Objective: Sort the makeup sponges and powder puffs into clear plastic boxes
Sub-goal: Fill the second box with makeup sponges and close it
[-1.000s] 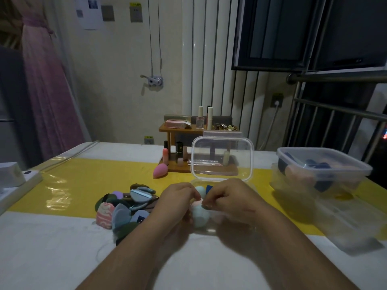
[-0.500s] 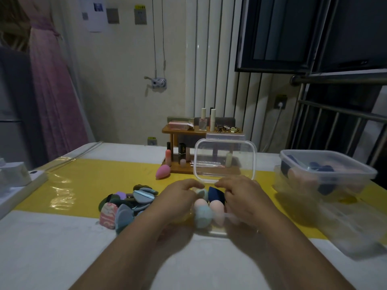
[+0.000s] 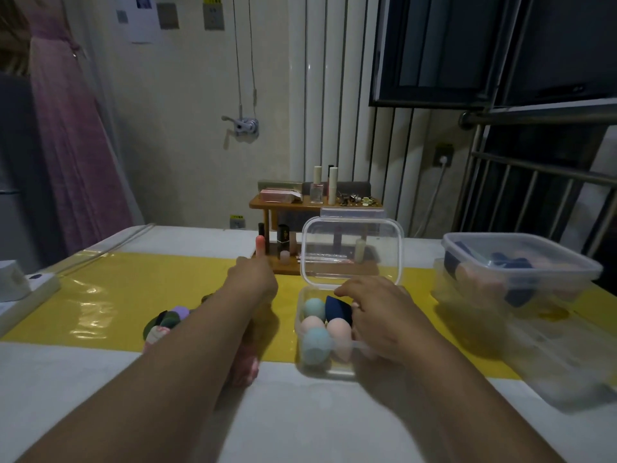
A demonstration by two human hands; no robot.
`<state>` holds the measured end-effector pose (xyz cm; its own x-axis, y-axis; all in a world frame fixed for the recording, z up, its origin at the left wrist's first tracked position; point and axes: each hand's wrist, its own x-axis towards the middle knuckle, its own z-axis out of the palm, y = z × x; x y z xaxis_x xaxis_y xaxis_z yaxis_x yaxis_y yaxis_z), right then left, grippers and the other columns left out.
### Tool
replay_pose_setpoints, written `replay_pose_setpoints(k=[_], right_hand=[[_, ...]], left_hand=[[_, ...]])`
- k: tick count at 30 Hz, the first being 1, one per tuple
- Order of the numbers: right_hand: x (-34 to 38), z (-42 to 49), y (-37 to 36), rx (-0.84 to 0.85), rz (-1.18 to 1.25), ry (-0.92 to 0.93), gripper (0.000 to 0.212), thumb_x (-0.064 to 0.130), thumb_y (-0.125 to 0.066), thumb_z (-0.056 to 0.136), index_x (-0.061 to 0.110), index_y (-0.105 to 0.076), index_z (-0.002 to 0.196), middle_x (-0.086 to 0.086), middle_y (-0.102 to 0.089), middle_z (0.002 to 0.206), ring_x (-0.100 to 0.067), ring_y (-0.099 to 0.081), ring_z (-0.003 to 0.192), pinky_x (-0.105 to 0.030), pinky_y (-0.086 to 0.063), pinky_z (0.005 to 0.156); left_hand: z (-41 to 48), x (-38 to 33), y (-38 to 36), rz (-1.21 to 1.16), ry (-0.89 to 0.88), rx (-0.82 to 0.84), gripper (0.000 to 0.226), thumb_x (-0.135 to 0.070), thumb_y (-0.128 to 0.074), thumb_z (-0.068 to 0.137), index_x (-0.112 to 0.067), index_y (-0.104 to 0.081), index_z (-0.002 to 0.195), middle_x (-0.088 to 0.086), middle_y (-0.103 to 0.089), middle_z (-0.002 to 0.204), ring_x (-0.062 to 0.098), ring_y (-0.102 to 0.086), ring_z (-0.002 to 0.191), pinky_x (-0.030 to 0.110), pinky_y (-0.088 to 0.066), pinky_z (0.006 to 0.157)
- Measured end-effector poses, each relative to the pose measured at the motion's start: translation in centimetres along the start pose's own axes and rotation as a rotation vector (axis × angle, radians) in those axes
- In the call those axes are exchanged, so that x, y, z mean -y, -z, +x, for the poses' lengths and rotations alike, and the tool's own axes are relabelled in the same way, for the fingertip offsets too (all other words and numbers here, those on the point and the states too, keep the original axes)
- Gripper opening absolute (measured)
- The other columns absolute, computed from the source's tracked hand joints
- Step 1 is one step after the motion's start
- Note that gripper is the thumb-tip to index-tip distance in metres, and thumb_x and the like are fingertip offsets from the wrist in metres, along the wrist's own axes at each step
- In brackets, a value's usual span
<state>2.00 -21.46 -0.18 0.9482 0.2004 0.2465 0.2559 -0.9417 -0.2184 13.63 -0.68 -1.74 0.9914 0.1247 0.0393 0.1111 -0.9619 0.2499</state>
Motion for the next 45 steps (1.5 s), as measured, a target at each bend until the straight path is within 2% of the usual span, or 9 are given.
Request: replay_pose_setpoints(k=[5,9,14,17,21,26,31,36,45], right_hand=[[-0.3,0.0,-0.1,-0.018,0.000,0.016,0.051,0.012,-0.042,0.092,0.036,-0.053,0.136,0.017,-0.047,0.142,-0.013,-0.036,0.133,-0.034,-0.031,0.101],[-0.1,0.0,0.0,-0.014,0.001,0.024,0.049,0.013,-0.043,0.092,0.035,-0.056,0.133,0.017,-0.049,0.139,-0.014,-0.037,0.131,-0.035,-0.033,0.101],[-0.2,0.0,0.2,-0.001,0.005,0.012,0.048,0.013,-0.042,0.092,0.034,-0.056,0.133,0.017,-0.049,0.140,-0.013,-0.036,0.132,-0.034,-0.031,0.101],[-0.4,0.0,0.2,-0.002,0.009,-0.002,0.048,0.013,-0.043,0.092,0.033,-0.056,0.133,0.017,-0.049,0.141,-0.013,-0.037,0.132,-0.032,-0.031,0.101],[-0.4,0.1,0.1,-0.003,0.005,-0.019,0.049,0.013,-0.044,0.091,0.034,-0.055,0.133,0.017,-0.050,0.142,-0.012,-0.038,0.133,-0.032,-0.031,0.103],[-0.2,-0.2,0.2,-0.004,0.024,-0.027,0.048,0.014,-0.043,0.091,0.035,-0.057,0.133,0.016,-0.051,0.142,-0.012,-0.039,0.133,-0.032,-0.032,0.105],[0.6,-0.6,0.7,-0.047,0.054,0.000,0.034,0.038,-0.038,0.102,0.040,-0.055,0.132,0.016,-0.056,0.137,-0.014,-0.044,0.129,-0.038,-0.036,0.100],[0.7,-1.2,1.4,-0.067,0.380,-0.033,0.038,0.049,-0.047,0.096,0.047,-0.047,0.133,0.009,-0.063,0.129,-0.018,-0.053,0.121,-0.043,-0.038,0.104],[-0.1,-1.2,1.2,-0.182,0.738,-0.122,0.028,0.032,-0.066,0.088,0.040,-0.046,0.107,0.006,-0.067,0.100,-0.018,-0.066,0.091,-0.048,-0.057,0.083]], left_hand=[[2.0,-0.8,-1.2,-0.044,0.107,0.057,0.108,-0.014,-0.058,0.091,-0.034,0.033,0.146,0.027,-0.023,0.153,0.041,-0.046,0.127,0.047,-0.047,0.102],[2.2,-0.5,-2.0,-0.074,0.175,0.034,0.087,-0.015,-0.061,0.087,-0.021,-0.008,0.155,0.019,-0.047,0.130,0.033,-0.053,0.112,0.040,-0.051,0.089],[1.7,-0.8,-1.3,-0.044,0.102,0.034,0.109,-0.013,-0.060,0.088,-0.035,0.029,0.148,0.019,-0.050,0.124,0.033,-0.054,0.107,0.037,-0.049,0.079],[0.3,-1.3,0.0,-0.121,0.073,0.005,0.093,-0.006,-0.058,0.088,-0.029,0.001,0.156,0.021,-0.046,0.131,0.034,-0.053,0.112,0.034,-0.049,0.081],[-3.6,-1.4,1.6,-0.340,-0.009,-0.141,0.043,0.000,-0.053,0.088,-0.019,-0.058,0.125,0.012,-0.058,0.124,0.029,-0.055,0.113,0.035,-0.050,0.092],[-7.6,-0.9,2.2,-0.575,-0.021,-0.284,0.047,0.004,-0.048,0.090,-0.014,-0.058,0.132,0.005,-0.061,0.123,0.020,-0.054,0.097,0.027,-0.039,0.073],[-11.0,-1.7,1.4,-0.851,-0.207,-0.270,0.027,-0.001,-0.058,0.090,-0.024,-0.052,0.078,0.000,-0.051,0.143,0.015,-0.056,0.119,0.028,-0.048,0.084],[-11.9,-2.8,0.2,-0.927,-0.311,-0.134,0.028,-0.012,-0.071,0.084,-0.027,-0.049,0.076,-0.006,-0.064,0.085,0.006,-0.065,0.064,0.034,-0.058,0.058],[-11.1,-2.4,-1.3,-0.774,-0.496,-0.051,0.030,-0.017,-0.065,0.066,-0.044,-0.065,0.051,-0.020,-0.052,0.111,0.011,-0.044,0.114,0.027,-0.037,0.094]])
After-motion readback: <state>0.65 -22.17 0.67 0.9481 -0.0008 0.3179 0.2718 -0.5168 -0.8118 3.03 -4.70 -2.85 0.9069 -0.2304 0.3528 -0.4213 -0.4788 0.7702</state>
